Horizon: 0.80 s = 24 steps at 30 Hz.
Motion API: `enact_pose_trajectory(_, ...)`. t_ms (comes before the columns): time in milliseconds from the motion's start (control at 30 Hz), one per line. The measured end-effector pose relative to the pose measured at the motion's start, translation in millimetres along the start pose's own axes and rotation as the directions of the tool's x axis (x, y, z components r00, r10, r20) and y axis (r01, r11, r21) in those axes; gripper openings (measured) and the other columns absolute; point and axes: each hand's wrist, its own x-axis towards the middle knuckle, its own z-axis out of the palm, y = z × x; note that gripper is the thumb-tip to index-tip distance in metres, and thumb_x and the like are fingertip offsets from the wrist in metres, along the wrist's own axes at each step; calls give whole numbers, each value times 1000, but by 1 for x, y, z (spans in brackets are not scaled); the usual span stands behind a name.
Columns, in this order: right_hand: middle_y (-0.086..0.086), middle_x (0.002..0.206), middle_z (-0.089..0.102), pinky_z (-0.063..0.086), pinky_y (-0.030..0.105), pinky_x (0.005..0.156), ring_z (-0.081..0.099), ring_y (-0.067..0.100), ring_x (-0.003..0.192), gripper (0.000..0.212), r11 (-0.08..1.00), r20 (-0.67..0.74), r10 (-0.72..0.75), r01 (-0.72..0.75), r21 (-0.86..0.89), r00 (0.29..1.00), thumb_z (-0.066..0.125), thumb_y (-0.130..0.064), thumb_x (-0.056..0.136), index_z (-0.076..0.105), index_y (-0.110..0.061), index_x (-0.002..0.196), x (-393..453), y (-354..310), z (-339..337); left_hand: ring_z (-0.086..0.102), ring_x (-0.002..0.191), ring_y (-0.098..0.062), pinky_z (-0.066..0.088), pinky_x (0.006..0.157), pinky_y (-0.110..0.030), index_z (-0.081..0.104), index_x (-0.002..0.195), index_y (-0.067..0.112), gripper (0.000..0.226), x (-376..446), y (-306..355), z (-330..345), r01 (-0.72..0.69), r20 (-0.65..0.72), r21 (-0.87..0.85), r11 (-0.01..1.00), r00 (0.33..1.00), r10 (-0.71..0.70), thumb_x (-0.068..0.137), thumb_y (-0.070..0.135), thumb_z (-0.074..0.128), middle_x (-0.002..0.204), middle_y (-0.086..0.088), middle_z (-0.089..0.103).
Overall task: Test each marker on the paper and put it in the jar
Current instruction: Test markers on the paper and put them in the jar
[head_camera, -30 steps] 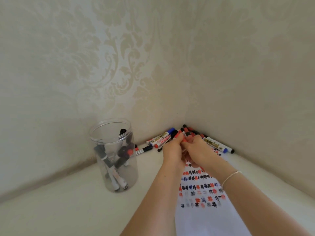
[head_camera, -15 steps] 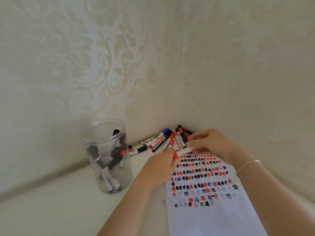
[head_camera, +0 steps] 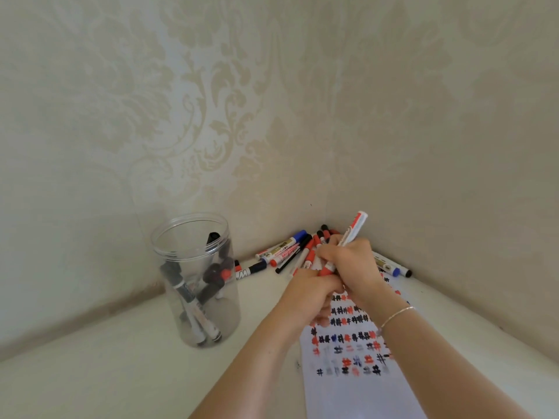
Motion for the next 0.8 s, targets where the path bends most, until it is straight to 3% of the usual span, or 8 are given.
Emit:
enact_pose_trajectory(100, 3, 46, 41, 40, 24, 44, 39, 14, 43, 37, 989, 9, -13, 11, 148, 1000, 58, 10, 78, 40, -11, 53, 0, -10, -3, 17, 39, -10, 23, 39, -20, 27, 49, 22, 46, -5, 2, -8, 131, 220, -178, 975, 971, -90, 85, 6, 50, 45, 5, 17)
enact_pose_trajectory(200, -1, 41, 35, 32, 17, 32, 32, 7, 31, 36, 938, -54, 31, -10, 346, 998, 52, 10, 84, 37, -10, 59, 10, -29, -22, 13, 42, -11, 22, 40, -19, 18, 54, 22, 50, -13, -7, -14, 185, 305, -163, 969, 944, -129, 88, 8, 51, 50, 4, 12)
enact_pose_trajectory(300, 1, 44, 34, 26, 18, 29, 26, 8, 30, 31, 960, -68, 60, -39, 277, 996, 55, 7, 84, 39, -9, 62, 15, -33, -35, 18, 43, -12, 30, 43, -20, 27, 55, 21, 46, -12, -18, -18, 168, 232, -72, 983, 961, -148, 91, 12, 55, 49, 4, 19)
enact_pose_trajectory(367, 2, 48, 39, 26, 19, 31, 27, 10, 33, 30, 985, -51, 68, -59, 161, 996, 64, -5, 85, 44, -9, 64, 12, -25, -37, 29, 41, -9, 37, 47, -20, 39, 63, 18, 33, -4, -22, -18, 83, 116, 134, 987, 988, -99, 91, 19, 57, 49, 6, 31)
enact_pose_trajectory(500, 10, 56, 61, 42, 25, 39, 48, 15, 38, 29, 992, -76, 127, -128, -10, 989, 74, -30, 81, 58, -6, 75, -5, -7, -41, 51, 57, -9, 43, 50, -22, 46, 75, 18, 19, 7, -28, -15, 1, -32, 485, 875, 999, 16, 89, 20, 58, 68, 0, 53)
enact_pose_trajectory(667, 13, 60, 67, 51, 25, 43, 56, 17, 40, 18, 962, -114, 212, -228, -152, 971, 69, -15, 85, 59, 0, 86, -37, 26, -66, 51, 64, -8, 36, 54, -22, 43, 75, 25, 19, 13, -27, -15, -38, -86, 756, 653, 984, 157, 92, 25, 53, 74, 6, 53)
enact_pose_trajectory(800, 9, 50, 61, 40, 20, 35, 47, 12, 31, 17, 951, -294, 183, -244, -189, 938, 59, -10, 87, 55, -3, 73, -55, 52, -91, 50, 64, -8, 36, 54, -21, 44, 78, 25, 19, 20, -37, -18, -28, -69, 801, 599, 988, 138, 94, 30, 53, 76, 5, 52)
